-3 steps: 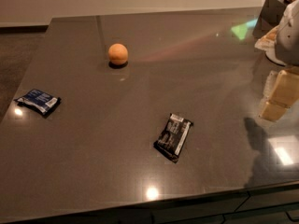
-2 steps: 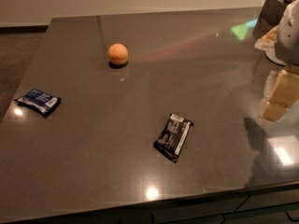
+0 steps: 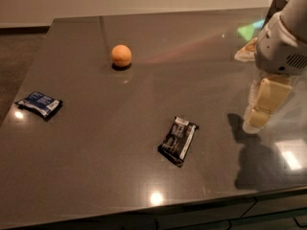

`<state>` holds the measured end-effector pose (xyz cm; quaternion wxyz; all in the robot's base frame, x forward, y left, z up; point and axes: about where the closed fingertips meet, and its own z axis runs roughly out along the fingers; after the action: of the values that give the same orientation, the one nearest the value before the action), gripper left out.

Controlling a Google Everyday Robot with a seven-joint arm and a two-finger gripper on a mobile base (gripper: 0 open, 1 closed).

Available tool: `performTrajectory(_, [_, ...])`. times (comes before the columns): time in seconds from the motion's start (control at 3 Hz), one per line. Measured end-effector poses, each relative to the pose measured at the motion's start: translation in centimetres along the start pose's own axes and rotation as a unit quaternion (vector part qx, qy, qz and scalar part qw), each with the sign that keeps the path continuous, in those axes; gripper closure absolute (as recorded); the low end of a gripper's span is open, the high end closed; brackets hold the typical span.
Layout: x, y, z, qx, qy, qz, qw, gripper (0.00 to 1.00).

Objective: Move rxbar chocolate near rxbar blueberry

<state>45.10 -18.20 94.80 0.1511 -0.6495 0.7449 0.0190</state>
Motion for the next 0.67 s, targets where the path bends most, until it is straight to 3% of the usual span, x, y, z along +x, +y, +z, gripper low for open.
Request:
performTrajectory(0.33, [-1.2,0.7,2.4,-0.028,-0.014,-0.036,0.9989,0.00])
performTrajectory(0.67, [-2.7,2.1,5.2,-0.058,-0.038,-0.083,0.9941,0.00])
